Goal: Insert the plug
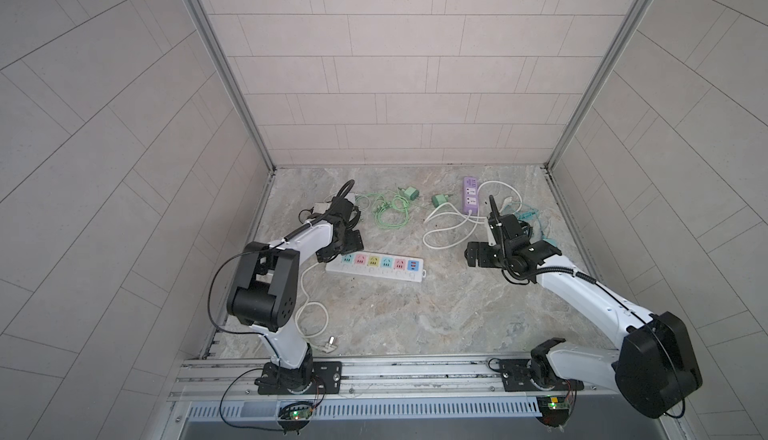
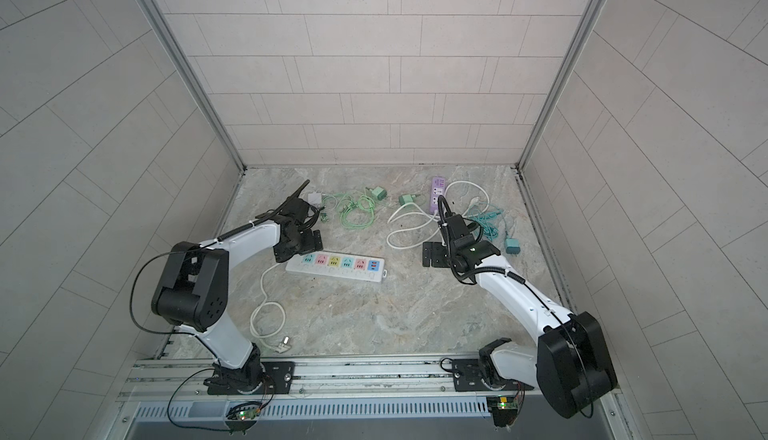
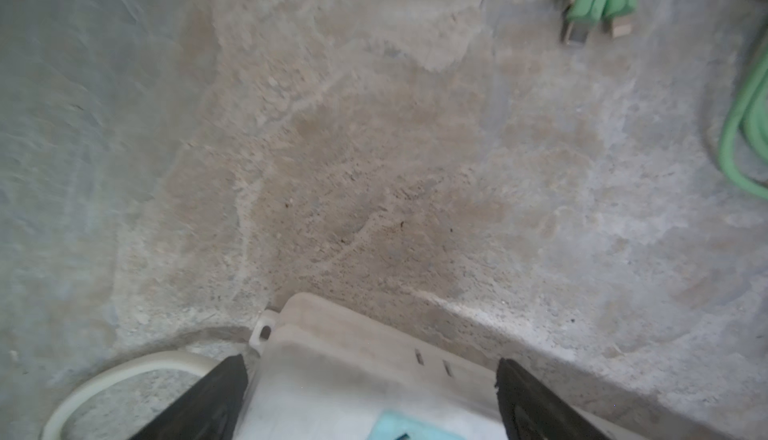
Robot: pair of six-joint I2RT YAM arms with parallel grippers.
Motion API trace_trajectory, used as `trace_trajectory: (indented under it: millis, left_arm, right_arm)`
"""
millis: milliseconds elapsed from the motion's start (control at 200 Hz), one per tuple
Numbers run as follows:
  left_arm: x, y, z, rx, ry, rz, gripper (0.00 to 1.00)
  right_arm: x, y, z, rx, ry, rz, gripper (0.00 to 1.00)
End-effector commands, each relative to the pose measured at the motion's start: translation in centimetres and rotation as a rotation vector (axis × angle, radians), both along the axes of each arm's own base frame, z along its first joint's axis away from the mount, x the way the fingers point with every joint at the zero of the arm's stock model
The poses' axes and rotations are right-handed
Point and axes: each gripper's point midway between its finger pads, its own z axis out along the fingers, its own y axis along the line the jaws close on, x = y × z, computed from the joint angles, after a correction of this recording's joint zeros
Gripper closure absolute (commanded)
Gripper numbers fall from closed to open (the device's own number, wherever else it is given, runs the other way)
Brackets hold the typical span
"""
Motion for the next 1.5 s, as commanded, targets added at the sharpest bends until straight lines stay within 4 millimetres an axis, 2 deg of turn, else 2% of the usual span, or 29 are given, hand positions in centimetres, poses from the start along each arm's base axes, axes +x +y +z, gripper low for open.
trace_trajectory:
  millis: [0, 90, 260, 440, 495, 555, 666, 911, 1061, 1316, 1401, 1496]
  left_arm:
    - [-2.5, -1.8, -1.2, -0.097, 0.053, -0.028, 0.0]
    - [-3.8, -3.0, -1.5, -0.128, 0.058, -0.038, 0.0]
    - [-6.1, -7.3, -1.8, -0.144, 0.064, -0.112, 0.0]
    - [-7.6, -11.7, -2.3, -0.208, 0.058, -0.161, 0.0]
    - [-7.8, -12.7, -2.1, -0.209, 0.051, -0.18, 0.0]
    - [-7.7, -12.8, -2.0, -0.185, 0.045, -0.188, 0.0]
    - [-7.1, -11.1, -1.0, -0.078, 0.022, -0.184, 0.0]
    - [-4.2, -6.6, 5.4, 0.106, -0.145, -0.111, 0.0]
    - [-2.4, -3.1, 7.5, 0.153, -0.185, -0.016, 0.0]
    - [2.2, 5.5, 8.0, 0.044, -0.225, 0.319, 0.0]
    - [3.6, 7.4, 7.9, -0.01, -0.231, 0.417, 0.01]
    - [5.6, 8.4, 7.7, -0.04, -0.23, 0.462, 0.03]
  right_arm:
    - [-0.6, -0.2, -0.4, -0.017, 0.015, 0.017, 0.01]
    - [-0.7, -0.2, -0.3, -0.014, 0.008, 0.018, 0.01]
    - [-0.9, -0.4, -0.1, -0.022, 0.002, 0.026, 0.01]
    - [-1.1, -1.1, -0.3, -0.039, 0.008, 0.01, 0.01]
    - [-1.1, -1.3, -0.4, -0.042, 0.012, 0.007, 0.01]
    - [-1.1, -1.2, -0.7, -0.038, 0.022, 0.008, 0.01]
    - [-1.2, -1.0, -0.9, -0.03, 0.031, 0.015, 0.01]
    - [-1.2, -0.9, -0.8, -0.027, 0.028, 0.027, 0.01]
    - [-1.2, -0.8, -0.9, -0.026, 0.032, 0.03, 0.01]
    - [-1.3, -0.9, -0.8, -0.03, 0.027, 0.032, 0.01]
    - [-1.2, -0.9, -0.6, -0.028, 0.017, 0.029, 0.01]
    - [-1.2, -0.9, -0.5, -0.024, 0.012, 0.03, 0.01]
